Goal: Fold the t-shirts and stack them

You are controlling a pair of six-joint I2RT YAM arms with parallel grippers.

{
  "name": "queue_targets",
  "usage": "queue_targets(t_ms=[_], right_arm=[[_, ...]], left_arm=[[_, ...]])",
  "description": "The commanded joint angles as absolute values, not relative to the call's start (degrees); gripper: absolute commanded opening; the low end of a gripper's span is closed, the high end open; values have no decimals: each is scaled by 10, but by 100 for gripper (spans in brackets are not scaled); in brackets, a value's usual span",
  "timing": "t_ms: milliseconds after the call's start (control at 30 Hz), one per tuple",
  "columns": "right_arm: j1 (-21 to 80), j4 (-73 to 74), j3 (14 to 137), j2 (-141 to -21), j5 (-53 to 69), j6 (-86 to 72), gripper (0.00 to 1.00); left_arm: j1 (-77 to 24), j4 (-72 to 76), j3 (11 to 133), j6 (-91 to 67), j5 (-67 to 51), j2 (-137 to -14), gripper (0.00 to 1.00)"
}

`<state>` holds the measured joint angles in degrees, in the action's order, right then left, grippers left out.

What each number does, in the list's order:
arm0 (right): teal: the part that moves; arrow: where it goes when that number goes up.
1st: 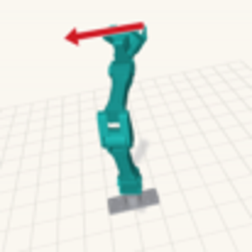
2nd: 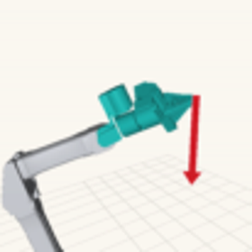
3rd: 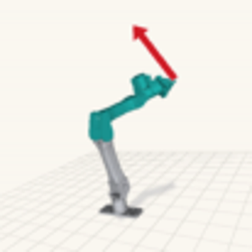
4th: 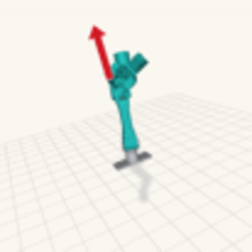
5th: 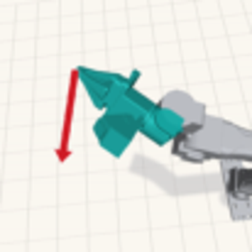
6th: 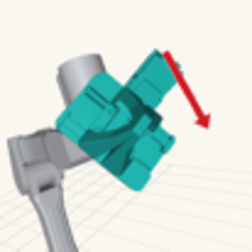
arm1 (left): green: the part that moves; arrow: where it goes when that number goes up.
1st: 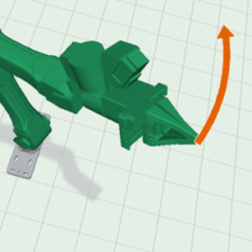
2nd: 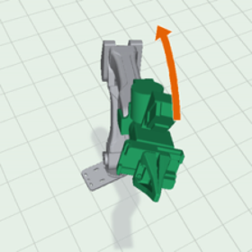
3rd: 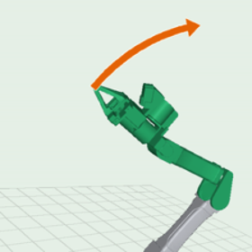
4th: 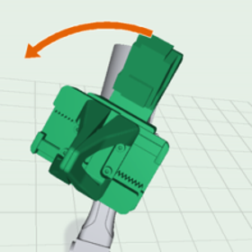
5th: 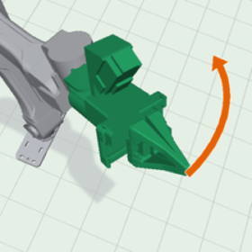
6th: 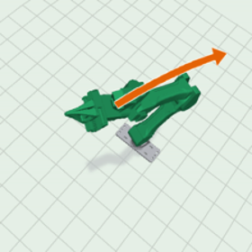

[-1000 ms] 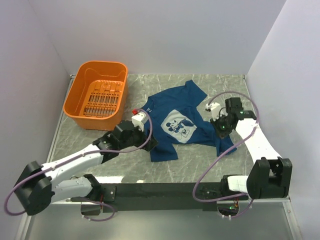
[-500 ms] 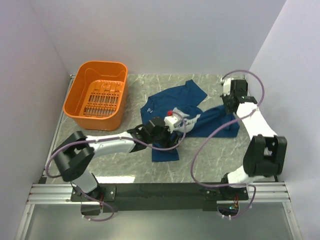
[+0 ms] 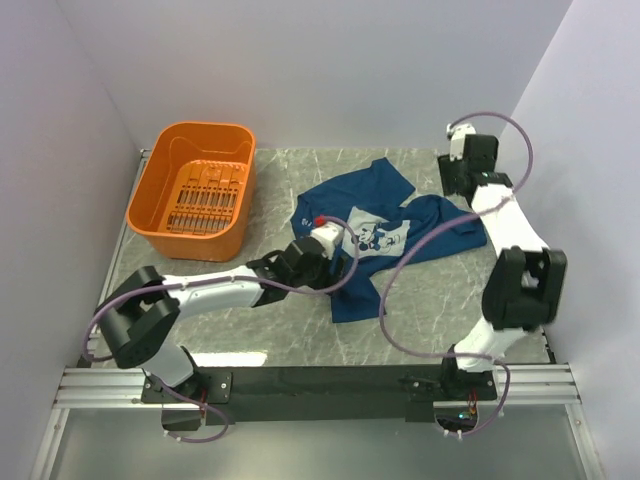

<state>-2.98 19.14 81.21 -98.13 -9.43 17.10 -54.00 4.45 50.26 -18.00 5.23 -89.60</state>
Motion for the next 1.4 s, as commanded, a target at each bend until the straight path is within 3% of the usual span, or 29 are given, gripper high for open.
queue_targets(t_ms=[0, 33, 167, 367, 633, 900, 1000, 1033, 1100, 1133, 1167, 1367], right_arm=[[-37, 276, 754, -865, 119, 283, 63], [-36, 287, 705, -847, 194, 297, 63], [-37, 343, 612, -793, 296, 311, 62], [-3, 445, 587, -861, 434, 324, 59], [140, 392, 604, -958, 392, 231, 60], [187, 364, 599, -1003, 326, 189, 57], [201, 376, 604, -1011, 327, 195, 47], [206, 385, 610, -1010, 341, 201, 35], [230, 413, 626, -1006, 358, 227, 21], [241, 423, 632, -1000, 366, 236, 5], [253, 440, 639, -983, 379, 255, 0], [436, 469, 753, -951, 359, 287, 0]], left_arm=[[-519, 22, 473, -336, 105, -853, 79], [-509, 16, 468, -371, 107, -852, 78], [-507, 32, 445, -483, 70, -859, 76], [-517, 23, 453, -539, 87, -839, 77], [-517, 25, 361, -496, 149, -630, 82], [-511, -86, 321, -492, 207, -423, 90], [-510, -112, 316, -500, 214, -367, 90], [-510, -126, 313, -502, 214, -347, 89], [-510, -138, 312, -511, 213, -331, 89], [-510, -148, 311, -512, 212, -319, 89], [-510, -155, 312, -516, 212, -315, 89], [-511, -204, 330, -519, 229, -282, 88]])
